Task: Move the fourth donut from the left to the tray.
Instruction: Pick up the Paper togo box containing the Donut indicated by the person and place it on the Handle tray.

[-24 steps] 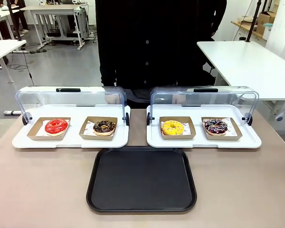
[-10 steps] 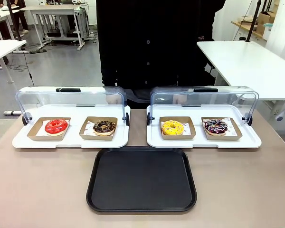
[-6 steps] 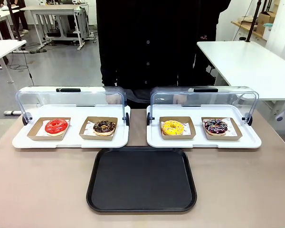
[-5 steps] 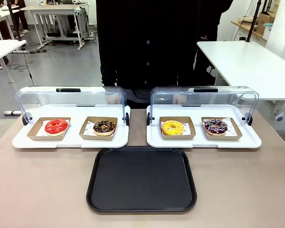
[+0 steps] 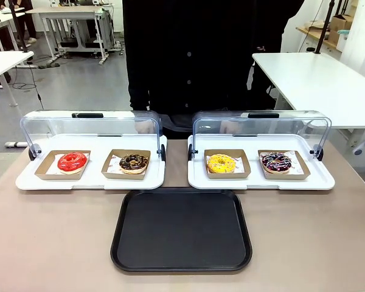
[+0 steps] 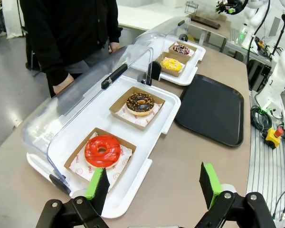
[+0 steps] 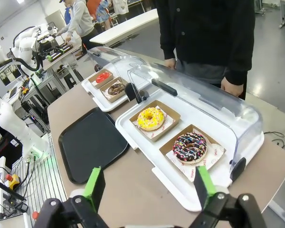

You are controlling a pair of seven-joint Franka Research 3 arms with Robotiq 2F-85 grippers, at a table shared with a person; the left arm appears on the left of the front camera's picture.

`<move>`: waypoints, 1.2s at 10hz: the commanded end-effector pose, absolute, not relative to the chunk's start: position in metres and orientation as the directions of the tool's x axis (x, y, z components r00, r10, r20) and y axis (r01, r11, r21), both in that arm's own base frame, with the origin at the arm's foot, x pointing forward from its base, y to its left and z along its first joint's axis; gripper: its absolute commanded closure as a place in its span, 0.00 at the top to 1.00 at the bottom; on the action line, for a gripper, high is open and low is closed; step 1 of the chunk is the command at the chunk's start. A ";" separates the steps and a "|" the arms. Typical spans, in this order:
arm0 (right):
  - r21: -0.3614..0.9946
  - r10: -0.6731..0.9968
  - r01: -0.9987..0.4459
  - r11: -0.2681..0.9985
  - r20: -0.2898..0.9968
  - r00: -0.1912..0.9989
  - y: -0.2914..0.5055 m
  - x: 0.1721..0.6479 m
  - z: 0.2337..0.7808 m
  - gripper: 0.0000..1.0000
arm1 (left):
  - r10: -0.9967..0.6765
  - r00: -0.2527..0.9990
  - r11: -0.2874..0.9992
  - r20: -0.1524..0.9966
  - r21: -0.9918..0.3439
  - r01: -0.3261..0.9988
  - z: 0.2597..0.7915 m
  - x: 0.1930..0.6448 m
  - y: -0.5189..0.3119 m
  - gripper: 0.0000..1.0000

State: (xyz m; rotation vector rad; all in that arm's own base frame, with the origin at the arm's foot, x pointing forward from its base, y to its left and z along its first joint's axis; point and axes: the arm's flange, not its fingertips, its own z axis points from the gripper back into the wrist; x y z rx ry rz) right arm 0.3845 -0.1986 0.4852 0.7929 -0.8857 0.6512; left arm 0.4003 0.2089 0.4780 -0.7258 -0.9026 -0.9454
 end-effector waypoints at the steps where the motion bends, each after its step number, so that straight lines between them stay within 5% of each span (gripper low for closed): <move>1: 0.301 0.160 -0.785 0.541 0.880 0.447 -0.199 0.388 0.486 1.00 | -0.349 0.281 0.404 0.894 -0.128 0.906 0.479 0.400 0.209 1.00; 12: 0.301 0.160 -0.785 0.541 0.880 0.447 -0.199 0.388 0.486 1.00 | -0.349 0.281 0.404 0.894 -0.128 0.906 0.479 0.400 0.209 1.00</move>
